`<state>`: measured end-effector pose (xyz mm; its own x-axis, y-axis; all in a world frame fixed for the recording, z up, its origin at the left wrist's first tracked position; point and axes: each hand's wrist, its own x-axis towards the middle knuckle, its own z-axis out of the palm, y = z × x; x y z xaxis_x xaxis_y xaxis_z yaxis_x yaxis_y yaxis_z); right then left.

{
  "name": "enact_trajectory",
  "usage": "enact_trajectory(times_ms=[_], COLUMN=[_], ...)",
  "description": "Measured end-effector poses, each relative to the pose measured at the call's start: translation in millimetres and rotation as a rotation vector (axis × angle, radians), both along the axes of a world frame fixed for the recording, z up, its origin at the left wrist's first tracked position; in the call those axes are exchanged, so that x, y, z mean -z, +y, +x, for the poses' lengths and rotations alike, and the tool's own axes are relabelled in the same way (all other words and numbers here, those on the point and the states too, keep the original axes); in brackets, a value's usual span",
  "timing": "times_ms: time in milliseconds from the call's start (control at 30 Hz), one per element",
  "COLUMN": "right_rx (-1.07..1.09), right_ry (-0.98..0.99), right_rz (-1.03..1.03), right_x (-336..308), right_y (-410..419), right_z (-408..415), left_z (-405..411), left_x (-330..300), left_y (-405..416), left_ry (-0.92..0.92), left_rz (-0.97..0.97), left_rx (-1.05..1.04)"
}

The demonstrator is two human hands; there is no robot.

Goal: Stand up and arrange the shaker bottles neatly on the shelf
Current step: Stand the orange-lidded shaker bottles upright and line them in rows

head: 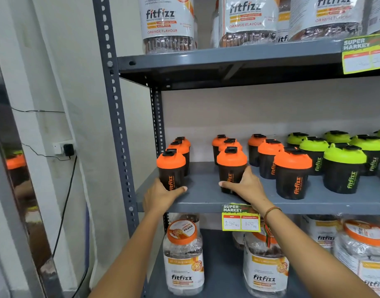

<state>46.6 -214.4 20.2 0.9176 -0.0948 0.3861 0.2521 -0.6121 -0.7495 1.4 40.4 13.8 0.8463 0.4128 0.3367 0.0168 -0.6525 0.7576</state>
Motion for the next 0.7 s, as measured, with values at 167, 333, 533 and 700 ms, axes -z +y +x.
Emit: enact_trajectory(times_ms=[167,333,533,700], right_rx=[-0.045,-0.134,-0.216,-0.251], right_ry=[-0.007,0.027,0.061,0.062], right_rz=[0.021,0.043,0.057,0.061], right_x=[-1,-1,-4,-4], right_y=[-3,-7,-13,-15], right_z=[0,-3,-8,-8], left_z=[0,-1,-1,-4], left_x=[1,-1,1,-1], left_y=[-1,-3,-2,-4], left_ry=[-0.002,-0.001,-0.002,0.013], left_rz=[0.034,0.039,0.056,0.051], left_rx=[-0.01,0.016,0.018,0.02])
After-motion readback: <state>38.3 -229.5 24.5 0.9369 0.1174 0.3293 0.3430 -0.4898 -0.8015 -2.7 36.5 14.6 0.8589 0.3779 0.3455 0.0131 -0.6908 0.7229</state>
